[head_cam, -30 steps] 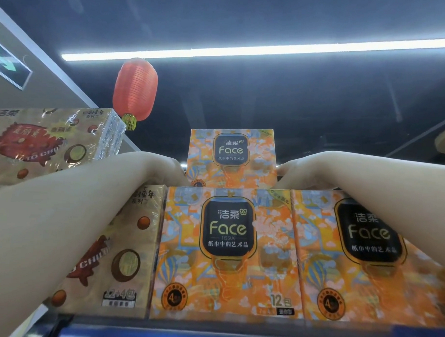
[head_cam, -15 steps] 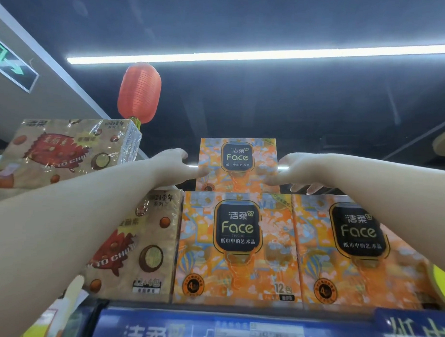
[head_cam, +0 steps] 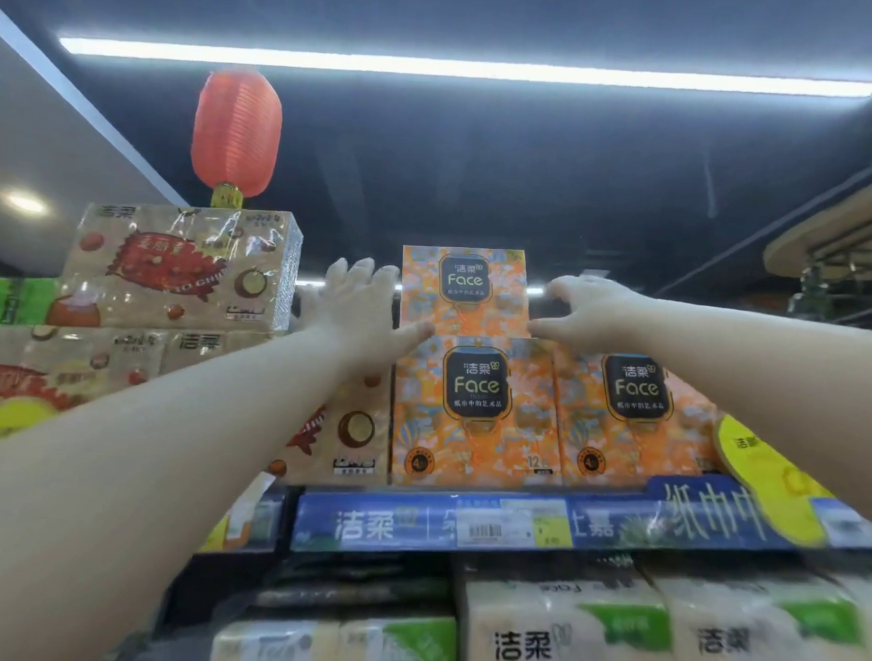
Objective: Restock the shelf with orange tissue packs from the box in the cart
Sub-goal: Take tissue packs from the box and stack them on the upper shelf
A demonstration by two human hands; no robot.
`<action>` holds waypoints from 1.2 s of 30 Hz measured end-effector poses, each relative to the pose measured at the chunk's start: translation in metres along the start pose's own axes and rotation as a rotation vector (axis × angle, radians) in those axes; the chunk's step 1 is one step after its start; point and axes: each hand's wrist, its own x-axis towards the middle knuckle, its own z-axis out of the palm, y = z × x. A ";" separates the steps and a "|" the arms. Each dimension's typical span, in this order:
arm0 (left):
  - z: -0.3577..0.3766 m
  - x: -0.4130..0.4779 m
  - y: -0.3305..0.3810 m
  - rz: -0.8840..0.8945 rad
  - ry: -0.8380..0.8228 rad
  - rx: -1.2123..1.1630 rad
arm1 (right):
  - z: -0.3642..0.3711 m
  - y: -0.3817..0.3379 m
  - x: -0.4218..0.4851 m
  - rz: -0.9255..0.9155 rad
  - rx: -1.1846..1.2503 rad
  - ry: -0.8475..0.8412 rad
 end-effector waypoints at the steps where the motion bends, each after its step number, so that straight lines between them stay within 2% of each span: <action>1: 0.001 -0.009 0.002 0.022 0.001 0.000 | 0.000 -0.001 -0.009 0.009 -0.023 -0.012; 11: -0.003 -0.088 0.044 0.113 -0.152 -0.045 | -0.008 0.004 -0.091 0.069 -0.239 -0.131; 19: -0.026 -0.153 0.106 0.139 -0.253 -0.133 | -0.037 0.040 -0.185 0.114 -0.235 -0.252; 25: -0.040 -0.233 0.229 0.154 -0.459 -0.338 | -0.113 0.126 -0.306 0.301 -0.367 -0.382; 31: -0.091 -0.314 0.383 0.336 -0.558 -0.444 | -0.204 0.210 -0.446 0.542 -0.476 -0.511; 36: -0.140 -0.390 0.496 0.503 -0.663 -0.557 | -0.260 0.259 -0.553 0.669 -0.507 -0.570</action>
